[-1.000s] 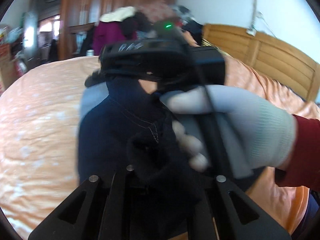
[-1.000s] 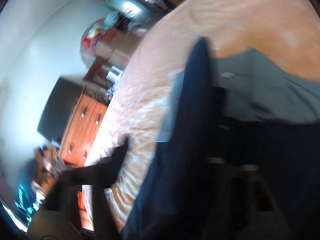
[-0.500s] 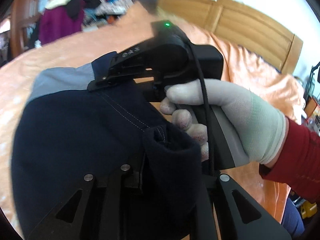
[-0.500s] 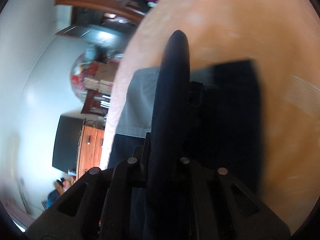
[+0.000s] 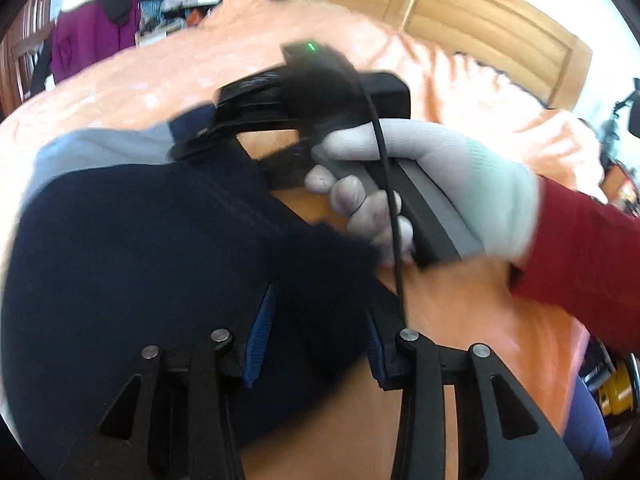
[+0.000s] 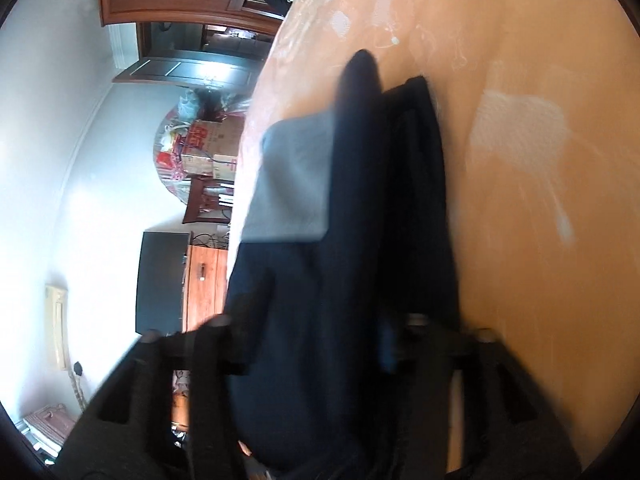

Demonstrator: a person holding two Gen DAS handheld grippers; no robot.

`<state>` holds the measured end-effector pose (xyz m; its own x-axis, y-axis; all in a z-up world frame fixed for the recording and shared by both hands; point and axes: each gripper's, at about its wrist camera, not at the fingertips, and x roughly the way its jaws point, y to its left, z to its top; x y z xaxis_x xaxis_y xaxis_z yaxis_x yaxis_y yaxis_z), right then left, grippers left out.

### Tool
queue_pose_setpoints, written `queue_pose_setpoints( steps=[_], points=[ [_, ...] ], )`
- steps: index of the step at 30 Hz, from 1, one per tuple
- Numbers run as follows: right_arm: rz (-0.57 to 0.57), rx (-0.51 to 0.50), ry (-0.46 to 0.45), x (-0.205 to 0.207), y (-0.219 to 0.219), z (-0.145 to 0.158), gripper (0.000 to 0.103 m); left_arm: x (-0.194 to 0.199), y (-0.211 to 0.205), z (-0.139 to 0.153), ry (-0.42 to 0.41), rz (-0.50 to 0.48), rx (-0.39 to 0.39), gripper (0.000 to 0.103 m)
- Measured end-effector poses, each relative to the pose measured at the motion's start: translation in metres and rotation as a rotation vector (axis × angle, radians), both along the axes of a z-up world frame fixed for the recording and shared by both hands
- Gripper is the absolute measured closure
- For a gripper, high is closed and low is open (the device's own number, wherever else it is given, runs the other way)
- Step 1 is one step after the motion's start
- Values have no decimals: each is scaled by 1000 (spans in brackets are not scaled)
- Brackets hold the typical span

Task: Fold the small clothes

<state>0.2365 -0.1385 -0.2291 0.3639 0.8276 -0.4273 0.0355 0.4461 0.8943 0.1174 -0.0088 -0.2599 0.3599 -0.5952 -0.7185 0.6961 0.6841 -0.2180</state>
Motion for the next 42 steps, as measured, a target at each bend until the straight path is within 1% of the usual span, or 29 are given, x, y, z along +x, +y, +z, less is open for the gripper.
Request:
queue_pose_setpoints(
  steps=[1,3,5,6,7,8,10,12,15,17,18,19,21,23,24,25,27,29,30,31,32,33,34,36,37,38,39,40,42],
  points=[
    [5,-20,-8,-14,-1,8,39,-14,16,9,-21,6,-11,57],
    [10,-53,-10,-33,1,18,35,-38,48,22,-51,46,-25,57],
    [11,-96,-11,-57,7,28,34,-61,81,33,-114,104,-28,54],
    [12,-112,-19,-67,10,33,34,-73,101,35,-155,148,-9,53],
    [8,-126,-25,-77,9,36,33,-79,113,35,-171,176,2,52],
    [3,-140,-38,-92,10,43,33,-84,129,32,-181,215,12,52],
    [6,-113,-52,-111,12,47,33,-82,154,26,-181,282,27,49],
    [13,-104,-57,-123,16,48,31,-77,172,10,-143,328,66,48],
    [16,-151,-46,-133,28,42,28,-64,170,-11,-96,336,64,48],
    [-10,-145,-36,-133,35,38,28,-48,166,-22,-97,318,45,48],
    [-25,-141,-35,-132,34,37,27,-41,160,-29,-96,305,62,48],
    [-45,-136,-35,-132,32,36,28,-32,152,-35,-94,308,99,48],
    [-91,-117,-36,-132,27,31,28,-17,144,-43,-94,324,134,48],
    [-106,-147,-39,-133,30,29,29,-8,141,-42,-96,338,138,46],
    [-112,-156,-40,-134,31,27,29,-4,140,-41,-114,341,151,45],
    [-125,-160,-46,-135,32,27,30,0,128,-45,-126,336,160,43],
    [-155,-202,-80,-138,40,32,30,3,125,-48,-144,325,181,43],
    [-150,-314,-134,-145,46,36,33,3,124,-54,-139,314,186,43],
    [-142,-351,-151,-146,53,38,33,4,124,-57,-128,310,185,43],
    [-127,-402,-175,-148,59,40,36,5,125,-57,-125,308,179,43],
    [-123,-427,-184,-150,61,40,39,7,125,-58,-121,306,174,43],
    [-131,-424,-177,-150,59,37,49,7,126,-58,-115,302,169,43],
    [-159,-396,-150,-148,52,31,68,9,125,-59,-107,297,164,43],
    [-200,-393,-109,-149,38,23,103,12,125,-59,-93,289,165,44],
    [-205,-389,-115,-149,34,20,103,11,124,-58,-97,283,179,49],
    [-204,-419,-125,-149,32,21,103,11,123,-57,-111,273,207,58],
    [-202,-452,-140,-151,30,23,103,9,122,-56,-136,266,255,62],
    [-203,-472,-148,-151,26,24,103,5,121,-56,-169,252,315,62],
    [-193,-443,-128,-149,18,16,103,-8,123,-60,-252,189,414,61]
  ],
)
